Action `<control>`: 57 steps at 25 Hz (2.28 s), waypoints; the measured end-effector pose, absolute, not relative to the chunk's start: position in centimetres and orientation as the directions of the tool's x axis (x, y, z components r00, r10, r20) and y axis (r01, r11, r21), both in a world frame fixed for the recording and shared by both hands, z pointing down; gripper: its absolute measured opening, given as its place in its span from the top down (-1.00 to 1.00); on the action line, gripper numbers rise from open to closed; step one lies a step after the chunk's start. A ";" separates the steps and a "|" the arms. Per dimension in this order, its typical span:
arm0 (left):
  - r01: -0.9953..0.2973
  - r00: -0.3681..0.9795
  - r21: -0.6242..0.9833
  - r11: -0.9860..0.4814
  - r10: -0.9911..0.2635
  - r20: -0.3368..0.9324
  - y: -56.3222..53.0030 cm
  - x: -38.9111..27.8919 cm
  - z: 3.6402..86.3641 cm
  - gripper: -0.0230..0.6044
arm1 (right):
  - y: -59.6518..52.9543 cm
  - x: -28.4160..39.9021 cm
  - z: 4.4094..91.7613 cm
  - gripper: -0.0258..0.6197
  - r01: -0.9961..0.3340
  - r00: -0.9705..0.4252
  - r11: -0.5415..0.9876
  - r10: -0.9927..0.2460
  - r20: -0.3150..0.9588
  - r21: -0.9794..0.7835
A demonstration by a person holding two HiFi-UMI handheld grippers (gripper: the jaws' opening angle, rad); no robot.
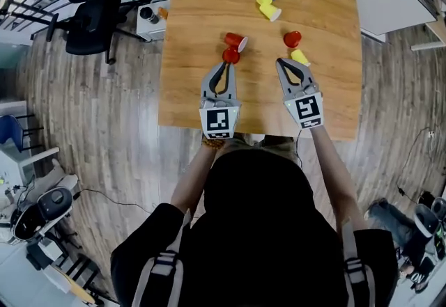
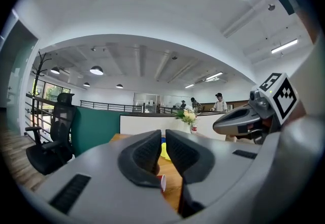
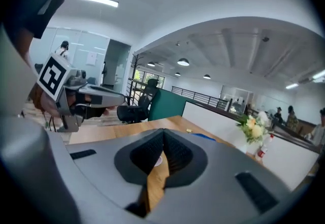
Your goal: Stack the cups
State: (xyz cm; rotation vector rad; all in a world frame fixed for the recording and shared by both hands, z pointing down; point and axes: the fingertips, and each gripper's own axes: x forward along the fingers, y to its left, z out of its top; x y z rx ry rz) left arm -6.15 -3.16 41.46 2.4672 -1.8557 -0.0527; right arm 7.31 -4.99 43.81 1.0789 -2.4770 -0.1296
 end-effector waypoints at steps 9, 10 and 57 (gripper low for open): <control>-0.956 0.292 0.035 -0.290 -0.955 0.053 -6.6 -5.9 43.4 0.84 | -12.1 5.1 51.6 0.77 -0.503 -0.650 0.804 -0.594 0.473 0.318; -0.957 0.291 0.032 -0.290 -0.955 0.055 -6.6 -5.9 43.5 0.84 | -12.6 4.7 52.7 0.74 -0.482 -0.653 0.815 -0.579 0.488 0.321; -0.980 0.197 0.026 -0.195 -0.971 0.136 -6.8 -9.5 45.8 0.84 | -18.1 -2.9 67.0 0.83 0.023 -0.536 0.834 -0.455 0.711 0.551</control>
